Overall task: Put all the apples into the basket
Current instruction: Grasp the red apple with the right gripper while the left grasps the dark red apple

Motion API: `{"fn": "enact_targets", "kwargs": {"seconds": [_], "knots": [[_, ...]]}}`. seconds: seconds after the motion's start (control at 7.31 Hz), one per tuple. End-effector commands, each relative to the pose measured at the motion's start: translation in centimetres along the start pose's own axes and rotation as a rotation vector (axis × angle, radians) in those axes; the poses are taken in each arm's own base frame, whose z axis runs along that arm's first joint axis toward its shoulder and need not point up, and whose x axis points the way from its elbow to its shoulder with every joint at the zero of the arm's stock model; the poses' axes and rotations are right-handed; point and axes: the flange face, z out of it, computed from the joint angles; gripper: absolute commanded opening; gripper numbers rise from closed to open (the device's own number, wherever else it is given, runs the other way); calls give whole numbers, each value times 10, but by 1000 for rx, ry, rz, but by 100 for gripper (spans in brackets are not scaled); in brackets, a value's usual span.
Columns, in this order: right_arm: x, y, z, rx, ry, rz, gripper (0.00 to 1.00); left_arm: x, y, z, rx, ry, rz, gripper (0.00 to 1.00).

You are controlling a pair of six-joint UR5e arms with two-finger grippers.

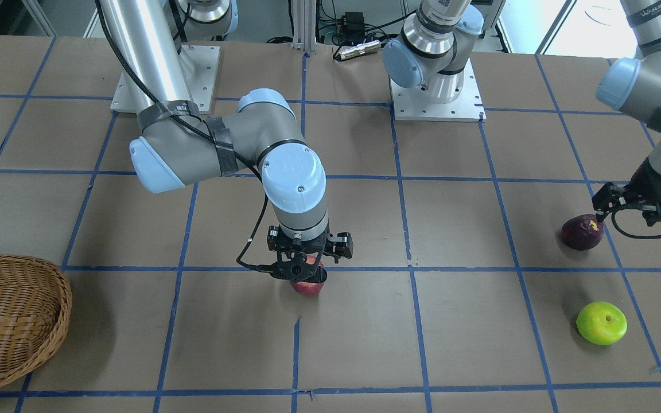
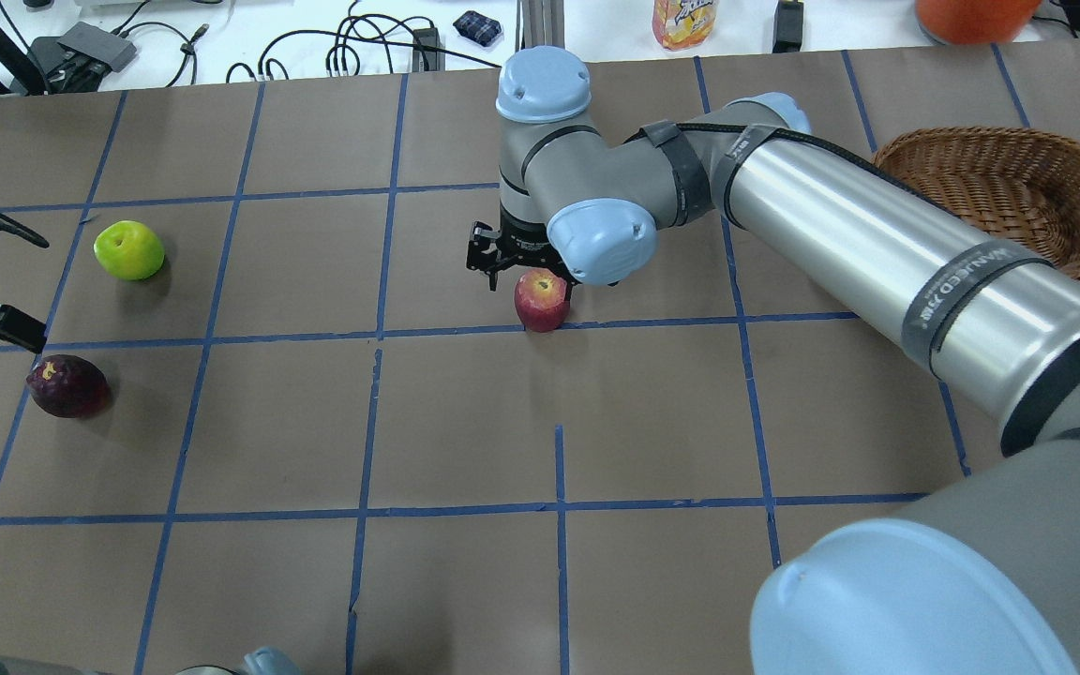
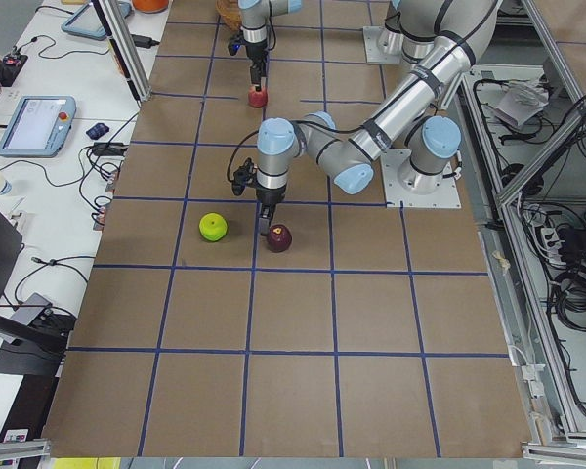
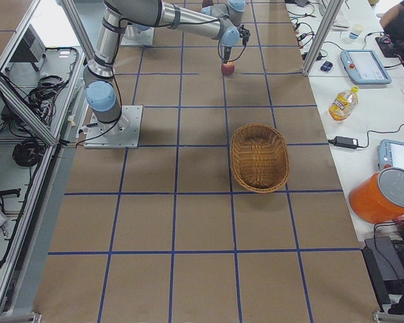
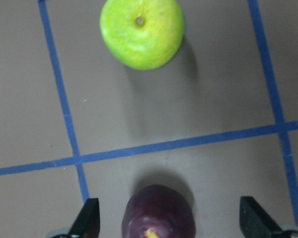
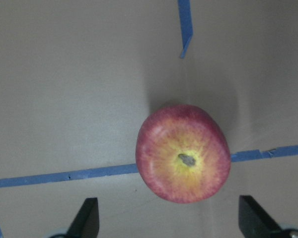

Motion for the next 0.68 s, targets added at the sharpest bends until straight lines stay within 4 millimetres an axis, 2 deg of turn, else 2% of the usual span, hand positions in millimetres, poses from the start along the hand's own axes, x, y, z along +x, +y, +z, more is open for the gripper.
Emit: {"fn": "enact_targets", "kwargs": {"seconds": [0.0,0.27,0.55], "knots": [[-4,-4,17,0,11,-17,100,-23,22,18,-36,30,-14,100],[2,-6,14,26,61,-17,100,-12,9,38,-35,103,-9,100],[5,-7,22,30,90,-13,100,-10,5,40,-24,122,2,100]]}}
